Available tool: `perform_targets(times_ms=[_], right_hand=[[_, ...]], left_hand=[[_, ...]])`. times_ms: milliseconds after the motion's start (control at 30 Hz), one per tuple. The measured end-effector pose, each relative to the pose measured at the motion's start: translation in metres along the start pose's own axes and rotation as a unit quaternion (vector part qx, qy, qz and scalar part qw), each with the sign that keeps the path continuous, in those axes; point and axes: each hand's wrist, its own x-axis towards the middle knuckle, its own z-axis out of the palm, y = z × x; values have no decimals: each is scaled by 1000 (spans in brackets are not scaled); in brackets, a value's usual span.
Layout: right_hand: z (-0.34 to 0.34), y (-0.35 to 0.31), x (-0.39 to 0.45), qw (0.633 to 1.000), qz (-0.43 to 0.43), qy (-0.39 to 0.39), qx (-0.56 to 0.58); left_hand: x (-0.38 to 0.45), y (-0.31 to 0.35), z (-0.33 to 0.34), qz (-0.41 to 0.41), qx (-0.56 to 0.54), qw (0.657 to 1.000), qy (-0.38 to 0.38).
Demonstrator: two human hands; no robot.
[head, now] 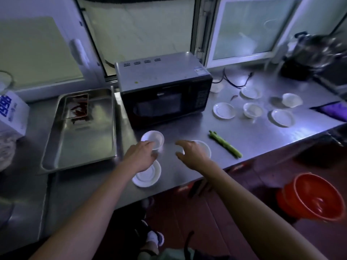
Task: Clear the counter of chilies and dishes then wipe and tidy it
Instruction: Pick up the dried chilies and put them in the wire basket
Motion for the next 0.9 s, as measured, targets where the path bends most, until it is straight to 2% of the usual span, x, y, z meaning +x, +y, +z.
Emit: perform_targets(times_ms=[133, 300, 467, 667, 900], right_hand=[[-27, 48, -43, 998, 47, 29, 32], [-52, 98, -85, 994, 94, 53, 11], [-61, 137, -107, 986, 146, 74, 29], [-68, 172, -101, 980, 175, 87, 45], [-88, 219, -54, 980, 190, 55, 25]], left_hand=[[9, 64, 6, 49, -2, 999, -5], [25, 127, 13, 121, 19, 992, -23], [41, 173, 23, 152, 35, 987, -27], [80, 206, 36, 173, 34, 983, -56], [158, 236, 49, 181, 0, 982, -59]])
